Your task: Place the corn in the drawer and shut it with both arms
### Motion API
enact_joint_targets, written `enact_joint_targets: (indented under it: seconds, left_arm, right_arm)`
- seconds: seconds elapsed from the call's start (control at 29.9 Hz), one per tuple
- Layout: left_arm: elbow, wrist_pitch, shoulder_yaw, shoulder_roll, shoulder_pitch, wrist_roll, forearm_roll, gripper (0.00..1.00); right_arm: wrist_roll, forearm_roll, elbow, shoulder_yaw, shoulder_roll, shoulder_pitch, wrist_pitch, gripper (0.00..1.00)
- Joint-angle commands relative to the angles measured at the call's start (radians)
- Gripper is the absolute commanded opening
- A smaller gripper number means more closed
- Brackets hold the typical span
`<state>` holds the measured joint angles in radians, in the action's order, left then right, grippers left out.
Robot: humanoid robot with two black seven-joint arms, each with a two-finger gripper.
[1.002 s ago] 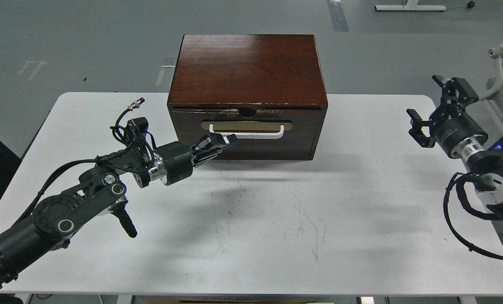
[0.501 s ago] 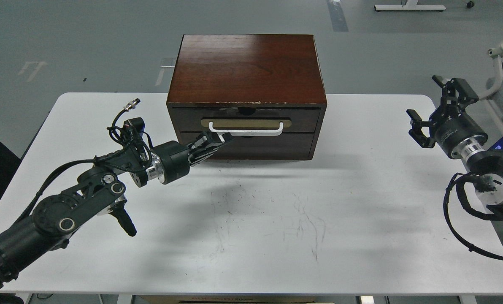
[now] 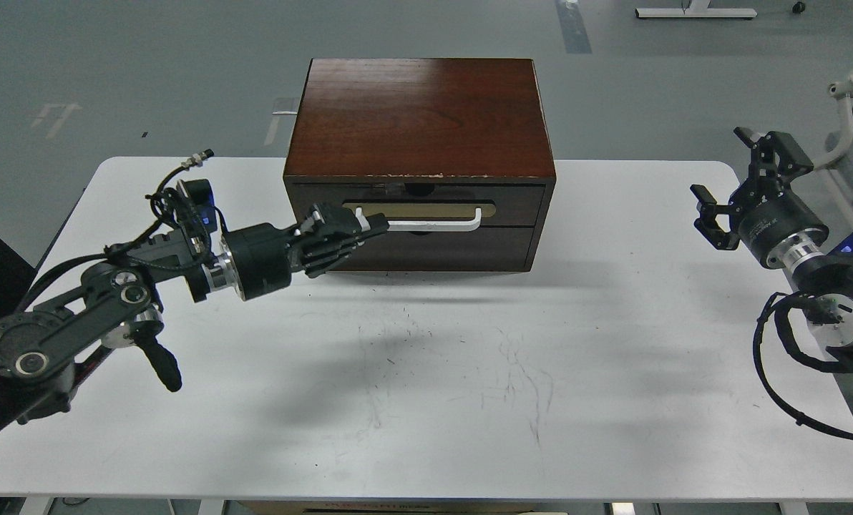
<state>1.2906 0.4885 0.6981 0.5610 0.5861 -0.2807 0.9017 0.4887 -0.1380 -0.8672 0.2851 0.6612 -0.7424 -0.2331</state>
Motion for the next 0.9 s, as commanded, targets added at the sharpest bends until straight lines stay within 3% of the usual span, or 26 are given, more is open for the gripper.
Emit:
enact_joint_targets:
  seconds: [0.0, 0.07, 0.27, 0.53, 0.87]
  left_arm:
    - [0.012, 0.000, 0.112, 0.014, 0.001, 0.001, -0.148, 0.99]
    - [0.000, 0.000, 0.210, 0.013, 0.001, 0.002, -0.202, 0.99]
    - [-0.086, 0.000, 0.331, 0.029, -0.009, -0.005, -0.216, 0.99]
    - [-0.217, 0.000, 0.330, 0.059, -0.146, 0.034, -0.372, 0.99]
    - [-0.254, 0.000, 0.330, 0.045, -0.238, 0.034, -0.445, 0.99]
  right_arm:
    - [0.000, 0.000, -0.001, 0.005, 0.009, -0.002, -0.002, 1.00]
    - [0.000, 0.000, -0.001, 0.008, 0.011, -0.002, -0.003, 1.00]
    - [0.000, 0.000, 0.004, 0.011, 0.000, -0.002, -0.002, 1.00]
    - [0.000, 0.002, 0.008, 0.008, -0.038, -0.002, 0.006, 1.00]
    - [0.000, 0.000, -0.001, 0.016, -0.063, -0.002, 0.000, 1.00]
